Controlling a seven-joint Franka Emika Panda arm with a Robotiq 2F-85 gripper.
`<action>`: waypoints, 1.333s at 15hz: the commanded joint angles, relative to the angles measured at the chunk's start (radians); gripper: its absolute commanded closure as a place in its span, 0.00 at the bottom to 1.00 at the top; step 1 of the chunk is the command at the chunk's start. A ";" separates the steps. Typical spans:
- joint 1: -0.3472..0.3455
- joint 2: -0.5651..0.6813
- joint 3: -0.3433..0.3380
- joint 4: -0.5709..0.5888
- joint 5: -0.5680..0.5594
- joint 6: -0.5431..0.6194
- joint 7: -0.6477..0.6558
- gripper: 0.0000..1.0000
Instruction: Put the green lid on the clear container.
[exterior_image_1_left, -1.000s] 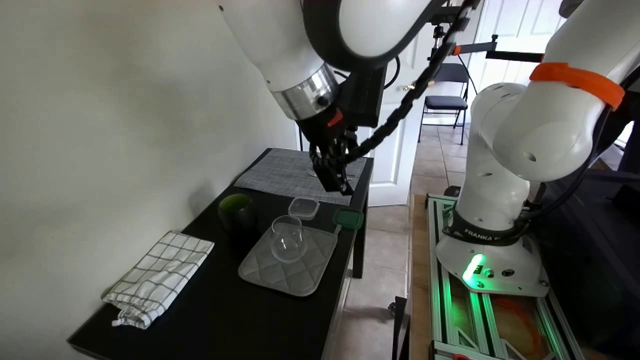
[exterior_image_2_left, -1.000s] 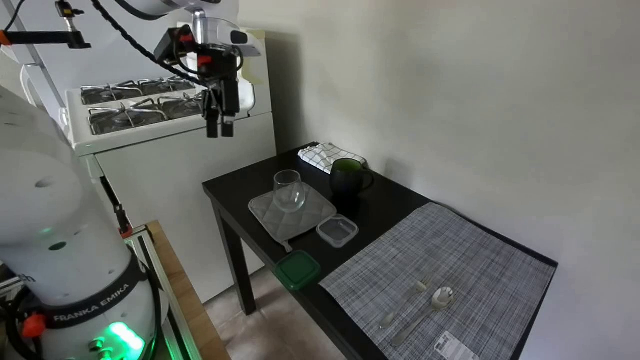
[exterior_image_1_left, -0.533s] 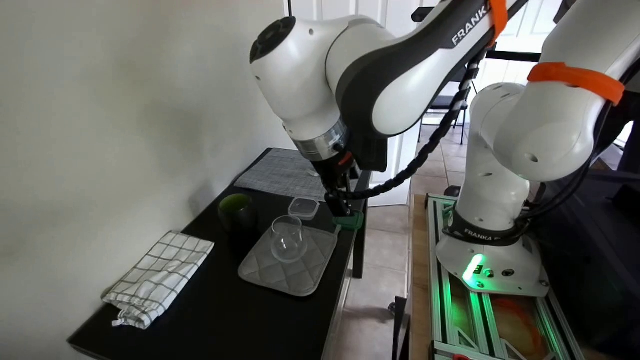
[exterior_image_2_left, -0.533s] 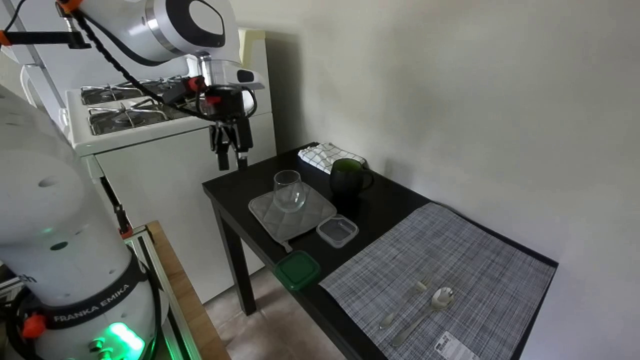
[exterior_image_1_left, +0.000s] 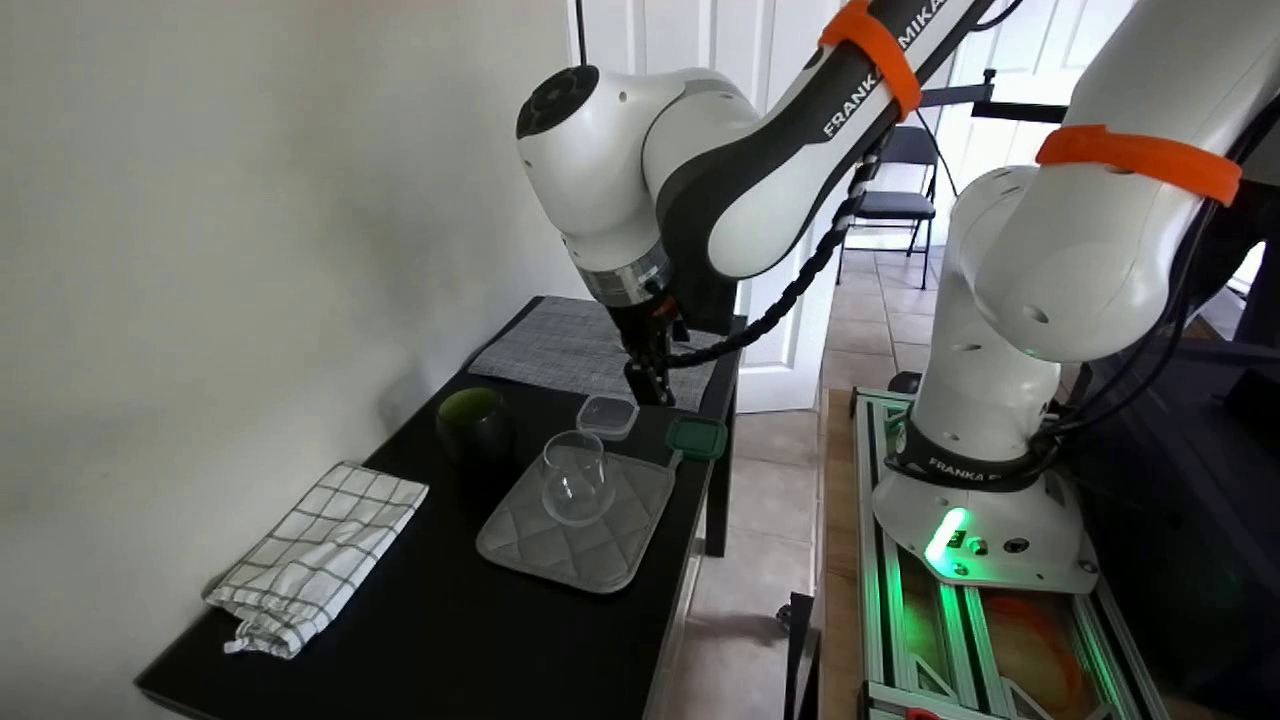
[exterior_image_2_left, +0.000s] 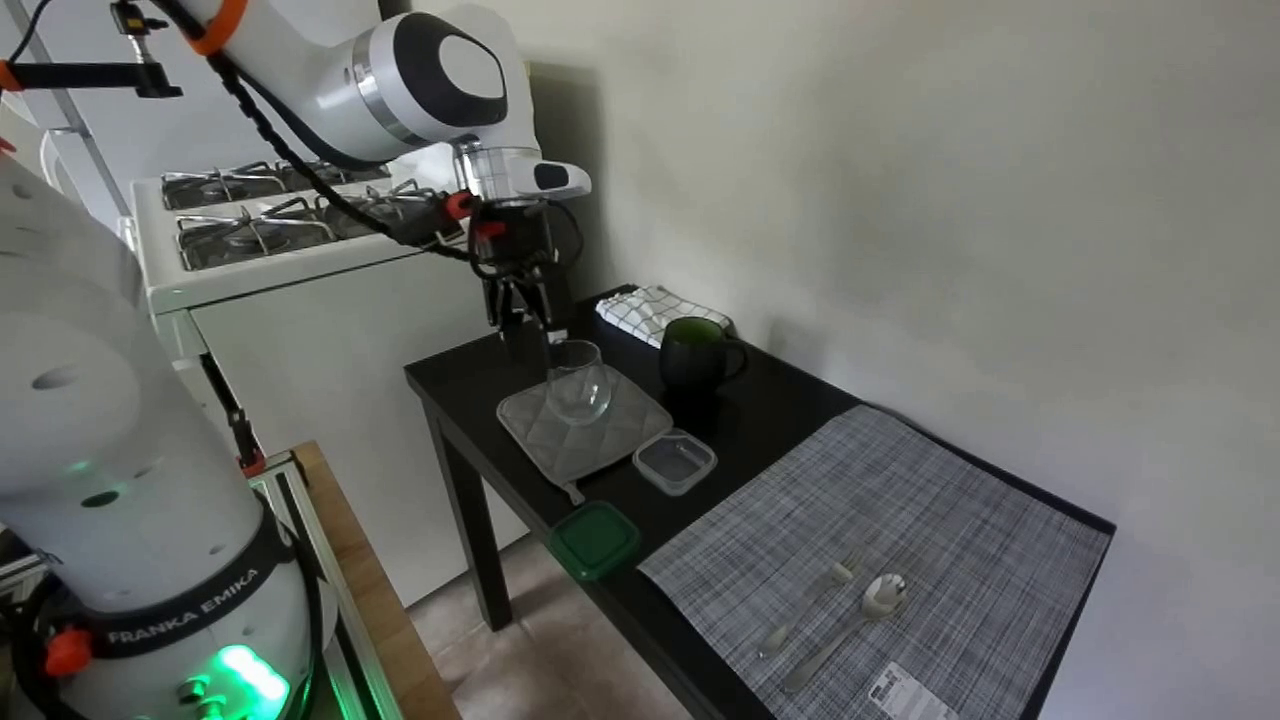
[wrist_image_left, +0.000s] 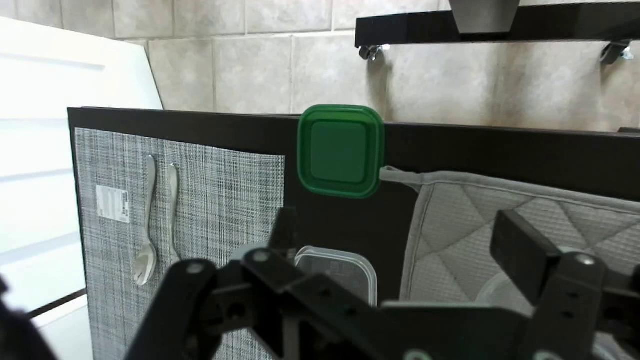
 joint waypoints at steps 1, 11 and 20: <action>0.014 0.004 -0.017 0.004 -0.004 -0.003 0.002 0.00; -0.045 0.157 -0.038 0.004 -0.076 0.032 0.118 0.00; -0.056 0.341 -0.172 0.004 -0.122 0.243 0.066 0.00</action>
